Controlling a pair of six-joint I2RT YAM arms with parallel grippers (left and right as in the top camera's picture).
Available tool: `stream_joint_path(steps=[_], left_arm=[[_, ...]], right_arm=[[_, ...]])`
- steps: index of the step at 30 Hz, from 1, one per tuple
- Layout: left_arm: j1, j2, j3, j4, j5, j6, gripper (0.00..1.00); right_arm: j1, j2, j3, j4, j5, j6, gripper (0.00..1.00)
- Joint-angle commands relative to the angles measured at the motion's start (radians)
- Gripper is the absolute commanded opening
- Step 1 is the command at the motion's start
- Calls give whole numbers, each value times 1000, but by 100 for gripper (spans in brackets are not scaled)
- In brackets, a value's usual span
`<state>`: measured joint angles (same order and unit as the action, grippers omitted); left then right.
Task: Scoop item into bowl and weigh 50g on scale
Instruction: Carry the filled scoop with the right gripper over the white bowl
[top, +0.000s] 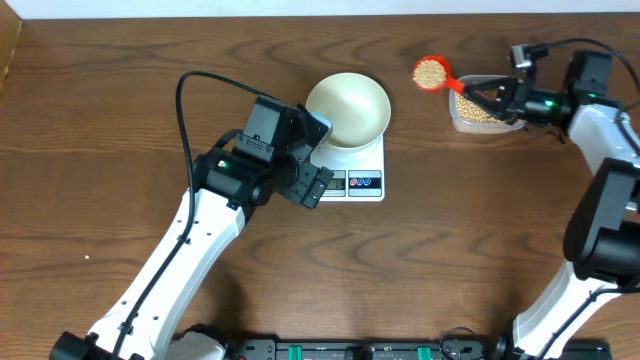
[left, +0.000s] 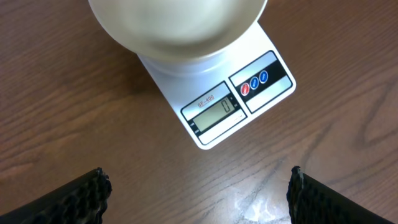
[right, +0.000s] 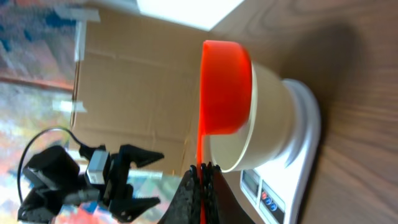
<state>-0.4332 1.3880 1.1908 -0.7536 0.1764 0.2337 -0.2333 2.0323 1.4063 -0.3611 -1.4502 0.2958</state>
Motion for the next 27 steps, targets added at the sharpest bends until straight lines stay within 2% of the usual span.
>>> stream_joint_path(steps=[1,5,16,21,27], left_arm=[[1,6,2,-1,-9,2,94],[1,6,2,-1,-9,2,93],[1,6,2,-1,-9,2,93],[1,6,2,-1,-9,2,93],[1,6,2,-1,-9,2,93]], right_arm=[[67,6,3,86,-23,160,1],[142,6,3,173,8,224,1],[269,6,3,178,122,219,2],[307,5,3,110,260,146,1],[340,-31,3,77,285,70,2]])
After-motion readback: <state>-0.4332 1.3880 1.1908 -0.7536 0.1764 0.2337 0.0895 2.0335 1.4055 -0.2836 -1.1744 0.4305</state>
